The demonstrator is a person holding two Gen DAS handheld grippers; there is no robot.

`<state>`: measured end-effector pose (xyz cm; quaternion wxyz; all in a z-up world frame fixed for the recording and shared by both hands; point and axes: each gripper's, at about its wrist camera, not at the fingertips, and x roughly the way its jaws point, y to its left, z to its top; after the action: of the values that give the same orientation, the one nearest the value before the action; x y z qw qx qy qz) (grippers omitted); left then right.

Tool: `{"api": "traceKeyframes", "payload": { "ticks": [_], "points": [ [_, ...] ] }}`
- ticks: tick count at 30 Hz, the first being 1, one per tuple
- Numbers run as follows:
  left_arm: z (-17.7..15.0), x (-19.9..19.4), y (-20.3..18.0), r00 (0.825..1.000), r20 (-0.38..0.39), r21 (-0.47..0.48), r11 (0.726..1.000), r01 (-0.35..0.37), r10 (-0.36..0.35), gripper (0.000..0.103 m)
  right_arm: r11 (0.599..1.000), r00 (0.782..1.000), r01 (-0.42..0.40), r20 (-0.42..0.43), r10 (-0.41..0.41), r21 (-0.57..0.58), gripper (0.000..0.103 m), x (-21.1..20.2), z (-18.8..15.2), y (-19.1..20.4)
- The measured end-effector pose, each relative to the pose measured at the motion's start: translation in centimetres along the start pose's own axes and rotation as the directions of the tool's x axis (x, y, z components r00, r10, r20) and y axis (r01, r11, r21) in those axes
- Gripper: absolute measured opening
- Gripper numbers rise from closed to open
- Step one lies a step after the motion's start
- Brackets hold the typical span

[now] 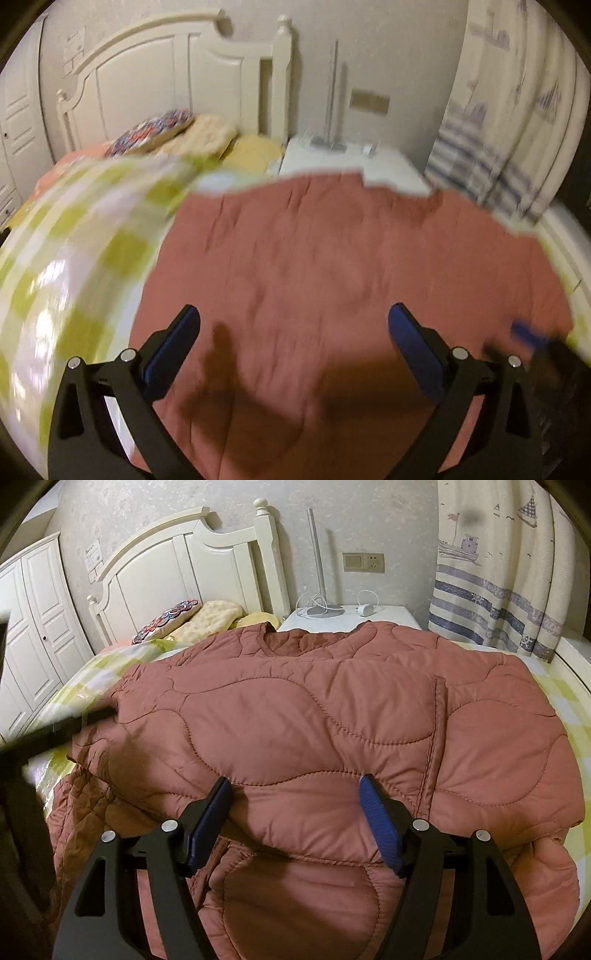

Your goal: Fold large clothes

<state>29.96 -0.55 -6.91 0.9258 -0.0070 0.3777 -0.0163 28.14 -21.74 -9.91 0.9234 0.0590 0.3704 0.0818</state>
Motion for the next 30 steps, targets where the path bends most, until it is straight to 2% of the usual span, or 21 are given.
{"api": "traceKeyframes", "payload": {
  "ticks": [6, 8, 18, 20, 24, 28, 30],
  "points": [
    [-3.9, 1.0, 1.9, 0.997, -0.071, -0.044, 0.999, 0.004, -0.007, 0.101, 1.0, 1.0, -0.007, 0.003, 0.007, 0.012, 0.068, -0.1, 0.0, -0.3],
    [-3.9, 1.3, 2.3, 0.996, -0.082, -0.062, 0.998, 0.024, -0.029, 0.101, 1.0, 1.0, -0.001, 0.004, 0.001, 0.009, 0.068, -0.1, 0.0, -0.2],
    [-4.3, 1.2, 1.9, 0.997, -0.074, -0.032, 0.999, -0.004, 0.001, 0.101, 0.998, 0.998, 0.053, 0.028, -0.054, 0.014, 0.069, -0.8, -0.3, -0.1],
    [-4.3, 1.2, 1.9, 0.997, -0.075, -0.034, 0.999, -0.001, -0.001, 0.101, 0.997, 0.995, 0.08, 0.056, -0.081, 0.019, 0.07, -1.3, -0.4, -0.1],
    [-4.3, 1.3, 2.0, 0.997, -0.075, -0.035, 0.999, -0.001, -0.002, 0.101, 0.989, 0.987, 0.122, 0.092, -0.129, 0.078, 0.07, -2.0, -0.5, -1.1],
    [-4.3, 1.3, 2.0, 0.997, -0.075, -0.036, 0.999, 0.002, -0.005, 0.101, 0.981, 0.977, 0.129, 0.152, -0.151, 0.144, 0.071, -3.2, -0.6, -2.3],
    [-4.3, 1.2, 2.0, 0.997, -0.074, -0.037, 0.999, 0.003, -0.006, 0.101, 0.977, 0.976, 0.126, 0.153, -0.153, 0.172, 0.072, -3.3, -0.7, -2.9]
  ]
}}
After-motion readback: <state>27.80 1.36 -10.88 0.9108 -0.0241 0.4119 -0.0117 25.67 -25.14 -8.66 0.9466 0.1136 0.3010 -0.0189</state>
